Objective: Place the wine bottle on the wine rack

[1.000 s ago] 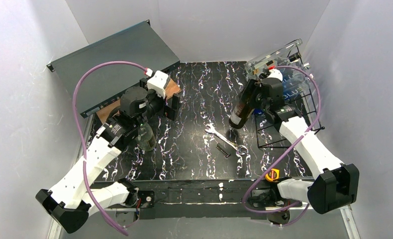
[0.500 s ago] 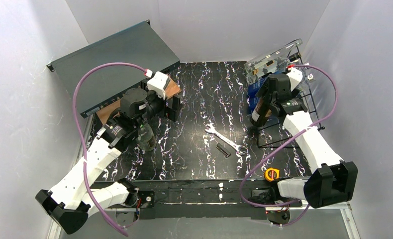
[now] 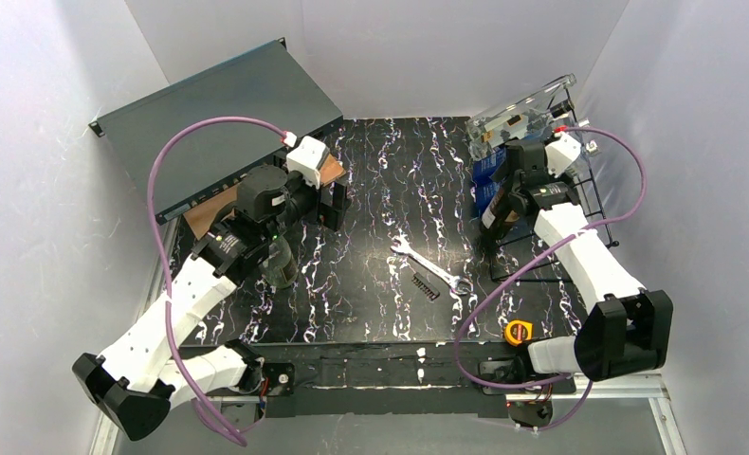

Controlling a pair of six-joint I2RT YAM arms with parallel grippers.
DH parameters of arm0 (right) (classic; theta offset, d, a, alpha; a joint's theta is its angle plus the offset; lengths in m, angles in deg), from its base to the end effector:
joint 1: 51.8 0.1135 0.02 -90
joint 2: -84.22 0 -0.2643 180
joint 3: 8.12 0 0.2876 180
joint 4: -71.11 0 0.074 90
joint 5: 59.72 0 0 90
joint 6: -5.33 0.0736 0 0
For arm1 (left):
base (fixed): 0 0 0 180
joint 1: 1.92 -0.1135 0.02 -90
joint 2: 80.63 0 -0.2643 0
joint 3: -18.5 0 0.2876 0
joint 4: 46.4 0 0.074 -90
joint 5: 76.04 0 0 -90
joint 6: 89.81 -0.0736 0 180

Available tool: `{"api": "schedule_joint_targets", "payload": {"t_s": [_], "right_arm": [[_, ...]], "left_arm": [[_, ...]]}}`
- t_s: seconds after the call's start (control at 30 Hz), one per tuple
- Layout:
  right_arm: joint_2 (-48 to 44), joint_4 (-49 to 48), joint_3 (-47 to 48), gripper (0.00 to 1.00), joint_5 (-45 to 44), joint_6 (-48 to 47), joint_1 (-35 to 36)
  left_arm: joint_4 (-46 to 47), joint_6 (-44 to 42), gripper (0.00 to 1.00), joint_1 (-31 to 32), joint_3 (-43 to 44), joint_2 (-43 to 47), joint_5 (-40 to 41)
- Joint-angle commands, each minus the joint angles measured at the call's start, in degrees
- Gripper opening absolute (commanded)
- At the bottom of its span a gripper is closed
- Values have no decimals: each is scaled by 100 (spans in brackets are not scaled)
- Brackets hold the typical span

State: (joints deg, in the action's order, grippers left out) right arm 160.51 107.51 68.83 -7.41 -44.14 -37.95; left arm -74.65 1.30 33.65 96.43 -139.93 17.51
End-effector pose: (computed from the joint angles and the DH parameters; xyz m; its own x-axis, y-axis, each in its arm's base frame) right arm 0.3528 0.0406 0.2963 -0.2410 0.4702 -0.8490 0.5908 0.7651 0.2560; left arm 0.2491 -0.1725 0.4080 -0.1462 0.0808 -0.9860 0.5282 0.8491 -0.0088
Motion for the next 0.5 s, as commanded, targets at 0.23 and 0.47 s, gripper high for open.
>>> {"api": "schedule_joint_targets", "payload": {"t_s": [0.23, 0.47], "right_arm": [[23, -206, 153, 1, -478, 778, -49], [47, -141, 25, 1, -538, 951, -58]], "left_arm": [[164, 49, 98, 37, -81, -89, -30], [162, 41, 98, 38, -93, -160, 12]]}}
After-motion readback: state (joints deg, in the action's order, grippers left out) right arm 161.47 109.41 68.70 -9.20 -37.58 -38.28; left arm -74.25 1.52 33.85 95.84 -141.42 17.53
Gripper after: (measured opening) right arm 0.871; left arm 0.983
